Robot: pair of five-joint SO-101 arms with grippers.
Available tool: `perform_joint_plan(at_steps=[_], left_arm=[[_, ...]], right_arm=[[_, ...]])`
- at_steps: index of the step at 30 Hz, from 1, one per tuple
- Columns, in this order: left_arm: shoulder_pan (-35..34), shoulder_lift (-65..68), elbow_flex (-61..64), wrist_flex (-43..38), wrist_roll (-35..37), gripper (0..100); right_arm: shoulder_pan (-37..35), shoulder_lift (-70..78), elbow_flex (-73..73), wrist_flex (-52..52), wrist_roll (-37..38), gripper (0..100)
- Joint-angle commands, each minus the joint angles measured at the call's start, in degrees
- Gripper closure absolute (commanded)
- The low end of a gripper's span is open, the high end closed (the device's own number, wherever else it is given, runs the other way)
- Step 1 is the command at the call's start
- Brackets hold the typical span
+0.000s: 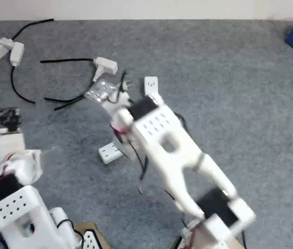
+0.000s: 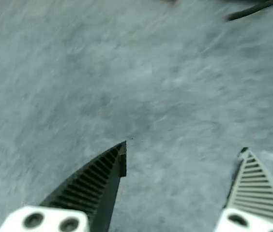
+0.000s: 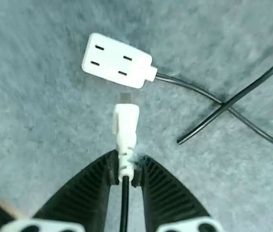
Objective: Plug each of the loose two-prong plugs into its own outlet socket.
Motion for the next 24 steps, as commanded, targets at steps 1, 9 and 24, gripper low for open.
perform_joint_plan(at_steps=[1,9,24], left_arm=[[-5.76,-0.4,5.93,-8.79,-2.02,65],[-8.4,-0.48,15.43,-20.84,-1.93,65],[-2.51,2.07,10.24,-17.23,-1.67,65]], right_arm=[[0.13,11.3,-20.88,10.42,0.09,99.1],[-2.68,20.79,-28.09,10.24,-0.62,99.2],[0.92,14.02,-28.18,9.45,-0.7,99.1]])
